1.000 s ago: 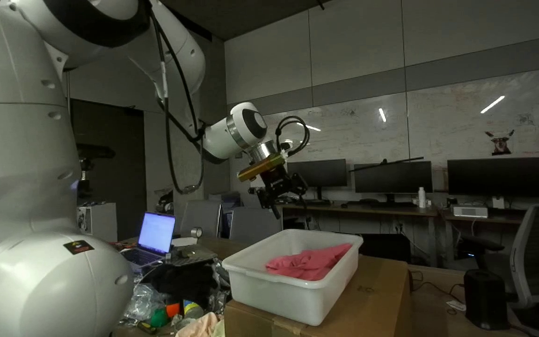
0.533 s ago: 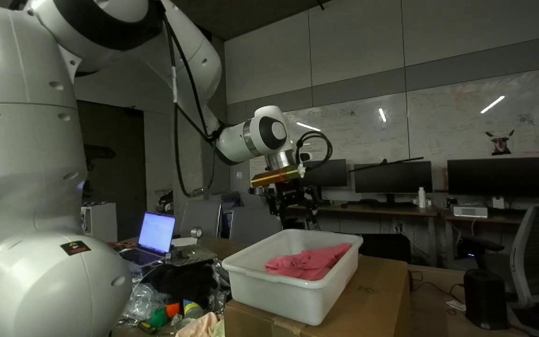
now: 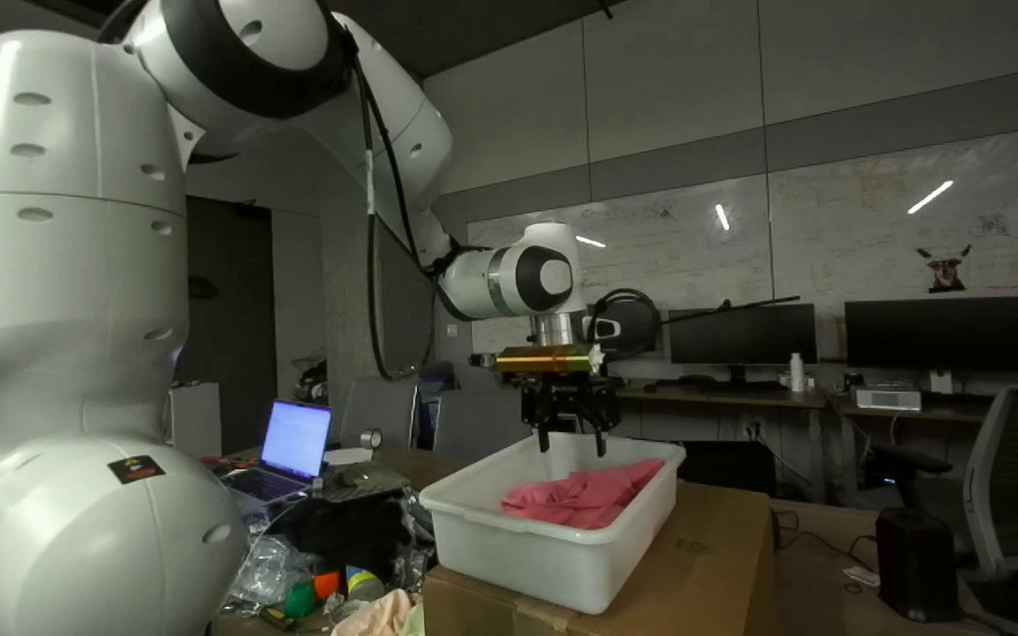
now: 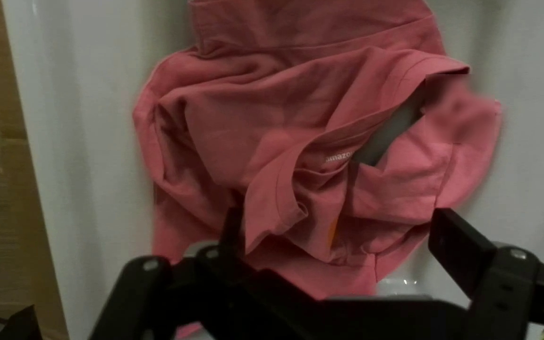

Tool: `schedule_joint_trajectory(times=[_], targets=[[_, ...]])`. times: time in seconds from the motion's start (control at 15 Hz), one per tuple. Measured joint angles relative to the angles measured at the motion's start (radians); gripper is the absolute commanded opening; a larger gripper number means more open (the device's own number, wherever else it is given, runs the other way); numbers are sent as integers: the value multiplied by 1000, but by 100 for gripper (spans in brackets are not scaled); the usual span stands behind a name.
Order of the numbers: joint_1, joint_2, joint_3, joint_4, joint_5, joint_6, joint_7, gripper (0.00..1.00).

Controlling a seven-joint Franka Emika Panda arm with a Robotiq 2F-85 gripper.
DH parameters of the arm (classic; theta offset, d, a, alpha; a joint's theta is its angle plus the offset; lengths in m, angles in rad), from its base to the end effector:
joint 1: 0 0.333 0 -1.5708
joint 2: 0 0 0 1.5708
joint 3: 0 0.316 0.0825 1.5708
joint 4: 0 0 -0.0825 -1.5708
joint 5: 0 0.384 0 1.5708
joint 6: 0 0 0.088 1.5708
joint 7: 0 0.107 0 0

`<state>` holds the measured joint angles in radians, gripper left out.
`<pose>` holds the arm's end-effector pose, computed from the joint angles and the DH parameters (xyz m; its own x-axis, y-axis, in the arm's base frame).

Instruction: Remove the clothes from the box and put them on the table

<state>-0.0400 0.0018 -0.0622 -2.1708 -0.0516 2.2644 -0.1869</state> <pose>0.5408 -0.0568 0.4010 0.9897 0.1176 0.0815 0.1130 -0.9919 0.0588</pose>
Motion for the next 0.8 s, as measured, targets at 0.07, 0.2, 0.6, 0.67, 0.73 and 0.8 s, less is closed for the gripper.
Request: schedule_joint_trajectory(times=[0.07, 0.2, 0.6, 0.67, 0.73, 0.8], targets=[[-2, 16, 0, 9, 8, -1, -2, 100], [-3, 49, 0, 28, 19, -2, -3, 100], [-7, 136, 0, 82, 23, -20, -2, 100], [-9, 147, 0, 90, 25, -22, -2, 100], [-12, 158, 0, 97, 28, -24, -2, 100], [-16, 168, 0, 101, 34, -26, -3, 100]])
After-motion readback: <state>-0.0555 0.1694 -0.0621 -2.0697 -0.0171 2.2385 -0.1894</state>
